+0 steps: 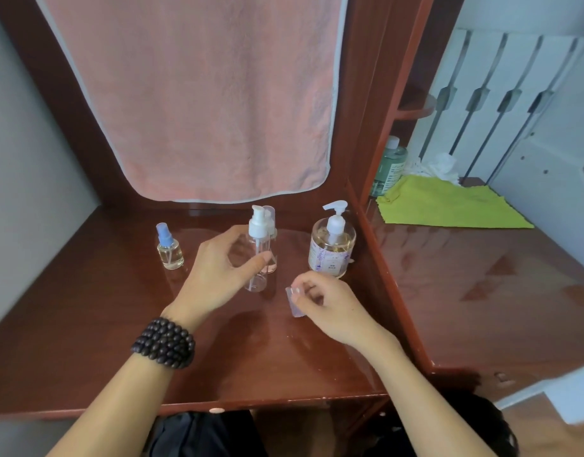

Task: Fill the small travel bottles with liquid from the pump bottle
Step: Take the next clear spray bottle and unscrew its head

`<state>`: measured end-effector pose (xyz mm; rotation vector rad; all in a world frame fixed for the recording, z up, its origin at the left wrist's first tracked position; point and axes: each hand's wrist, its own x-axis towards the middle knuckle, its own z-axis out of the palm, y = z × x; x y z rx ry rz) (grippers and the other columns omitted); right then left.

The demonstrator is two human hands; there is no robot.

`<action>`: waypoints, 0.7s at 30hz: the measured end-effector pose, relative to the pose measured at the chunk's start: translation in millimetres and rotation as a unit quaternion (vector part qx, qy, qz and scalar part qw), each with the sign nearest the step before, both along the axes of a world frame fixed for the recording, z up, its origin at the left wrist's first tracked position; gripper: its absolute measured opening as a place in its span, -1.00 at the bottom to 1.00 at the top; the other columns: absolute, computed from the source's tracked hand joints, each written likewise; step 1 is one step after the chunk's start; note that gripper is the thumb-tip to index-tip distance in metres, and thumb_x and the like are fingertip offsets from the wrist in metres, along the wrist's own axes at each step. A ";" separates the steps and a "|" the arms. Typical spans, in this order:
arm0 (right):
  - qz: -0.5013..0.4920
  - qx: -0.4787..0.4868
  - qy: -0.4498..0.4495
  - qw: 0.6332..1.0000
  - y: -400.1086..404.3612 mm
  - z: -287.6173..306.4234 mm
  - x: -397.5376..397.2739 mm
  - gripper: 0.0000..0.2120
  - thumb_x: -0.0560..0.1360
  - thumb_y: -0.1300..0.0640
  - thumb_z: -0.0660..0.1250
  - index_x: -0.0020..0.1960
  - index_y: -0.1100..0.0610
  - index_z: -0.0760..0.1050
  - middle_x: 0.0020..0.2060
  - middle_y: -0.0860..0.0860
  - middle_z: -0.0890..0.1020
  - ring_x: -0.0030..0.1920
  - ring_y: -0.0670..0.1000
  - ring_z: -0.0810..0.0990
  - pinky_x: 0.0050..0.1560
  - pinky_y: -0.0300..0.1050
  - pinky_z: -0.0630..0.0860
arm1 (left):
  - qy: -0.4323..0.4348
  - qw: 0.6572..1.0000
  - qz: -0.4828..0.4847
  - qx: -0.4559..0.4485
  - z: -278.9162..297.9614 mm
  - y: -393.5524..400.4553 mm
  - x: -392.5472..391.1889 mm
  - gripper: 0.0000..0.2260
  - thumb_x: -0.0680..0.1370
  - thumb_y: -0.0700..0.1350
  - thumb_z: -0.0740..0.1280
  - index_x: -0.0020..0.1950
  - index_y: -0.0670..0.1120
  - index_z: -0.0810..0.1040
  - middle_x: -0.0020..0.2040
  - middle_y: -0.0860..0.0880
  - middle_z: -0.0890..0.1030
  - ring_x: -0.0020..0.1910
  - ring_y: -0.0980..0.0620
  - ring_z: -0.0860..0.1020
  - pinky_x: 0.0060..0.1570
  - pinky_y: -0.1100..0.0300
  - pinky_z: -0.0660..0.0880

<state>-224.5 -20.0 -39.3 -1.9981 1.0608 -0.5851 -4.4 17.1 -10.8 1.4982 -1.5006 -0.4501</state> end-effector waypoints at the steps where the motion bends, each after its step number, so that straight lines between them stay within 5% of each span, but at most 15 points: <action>1: -0.002 -0.009 0.008 1.000 -0.4 -7.4 -0.4 -0.92 0.54 0.12 0.38 -0.03 -0.05 0.52 -0.09 0.00 0.63 -0.20 -0.16 0.61 -0.15 -0.26 0.49 | 0.003 1.000 -0.003 0.000 -0.3 0.2 -0.4 -0.72 0.51 -0.02 0.50 0.20 0.09 0.60 -0.04 0.14 0.71 -0.01 0.15 0.66 0.08 0.15 0.59; 10: 0.028 -0.046 0.024 0.998 8.6 -19.3 0.3 -0.63 0.48 0.10 0.45 0.19 -0.09 0.37 -0.02 -0.20 0.53 0.05 -0.24 0.54 0.07 -0.32 0.53 | 0.017 1.000 -0.013 0.016 -4.5 3.9 -4.8 -0.70 0.50 -0.03 0.52 0.21 0.05 0.61 -0.04 0.12 0.71 -0.01 0.14 0.66 0.06 0.12 0.62; 17: 0.051 -0.041 0.081 0.995 6.5 -12.0 -5.4 -0.38 0.44 -0.09 0.43 0.41 -0.23 0.24 0.13 -0.26 0.48 0.18 -0.21 0.49 0.26 -0.09 0.49 | 0.021 0.999 -0.035 0.018 -3.9 4.2 -9.9 -0.71 0.50 -0.06 0.52 0.20 0.04 0.62 0.01 0.16 0.71 0.04 0.17 0.67 0.14 0.12 0.60; 21: -0.010 -0.062 -0.036 0.997 -0.5 30.2 -3.5 -0.46 0.45 -0.21 0.43 0.38 -0.16 0.38 0.00 -0.18 0.61 -0.03 -0.18 0.60 0.03 -0.27 0.50 | -0.013 0.999 -0.046 0.007 0.6 3.5 -13.6 -0.72 0.47 -0.02 0.56 0.14 0.08 0.63 -0.05 0.17 0.69 -0.01 0.18 0.66 0.05 0.30 0.54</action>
